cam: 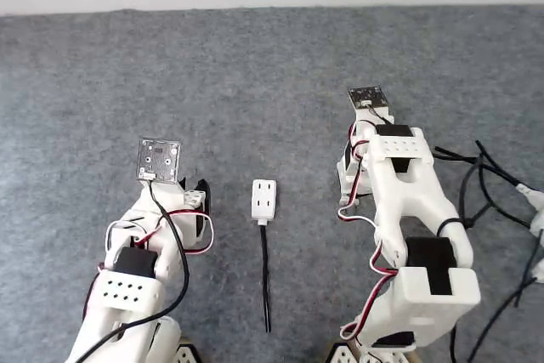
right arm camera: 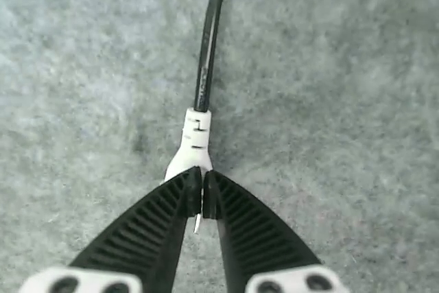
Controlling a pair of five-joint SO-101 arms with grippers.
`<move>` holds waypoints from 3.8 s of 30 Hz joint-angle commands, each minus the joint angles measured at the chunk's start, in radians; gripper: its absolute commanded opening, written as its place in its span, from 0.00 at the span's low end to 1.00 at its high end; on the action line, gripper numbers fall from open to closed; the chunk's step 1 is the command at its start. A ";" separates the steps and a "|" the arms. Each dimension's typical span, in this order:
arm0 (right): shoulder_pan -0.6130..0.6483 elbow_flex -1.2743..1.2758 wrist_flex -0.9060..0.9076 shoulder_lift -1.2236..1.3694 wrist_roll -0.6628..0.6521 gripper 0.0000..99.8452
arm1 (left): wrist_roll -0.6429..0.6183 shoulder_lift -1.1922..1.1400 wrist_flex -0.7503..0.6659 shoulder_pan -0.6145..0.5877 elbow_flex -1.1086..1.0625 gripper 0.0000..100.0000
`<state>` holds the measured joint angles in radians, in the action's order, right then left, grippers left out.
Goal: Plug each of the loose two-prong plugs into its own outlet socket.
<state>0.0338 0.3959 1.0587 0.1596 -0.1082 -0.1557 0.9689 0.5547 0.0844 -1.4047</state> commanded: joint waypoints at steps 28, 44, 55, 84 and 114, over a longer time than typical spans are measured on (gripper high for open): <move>0.051 -0.187 -0.053 0.094 0.012 0.07 | 0.000 0.012 -0.025 -0.003 0.044 0.11; 0.050 -0.238 0.007 0.134 0.006 0.07 | 0.002 0.012 -0.025 -0.003 0.044 0.11; 0.036 -0.242 0.022 0.134 0.006 0.07 | 0.002 0.012 -0.025 -0.003 0.044 0.11; 0.018 0.009 0.045 -0.082 0.000 0.01 | 0.002 0.012 -0.025 -0.003 0.044 0.11; 0.028 -0.199 0.071 0.001 -0.026 0.01 | 0.003 0.012 -0.025 -0.003 0.042 0.11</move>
<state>0.0537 0.2639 1.1293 0.1903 -0.1266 -0.1557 0.9689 0.5547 0.0844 -1.4047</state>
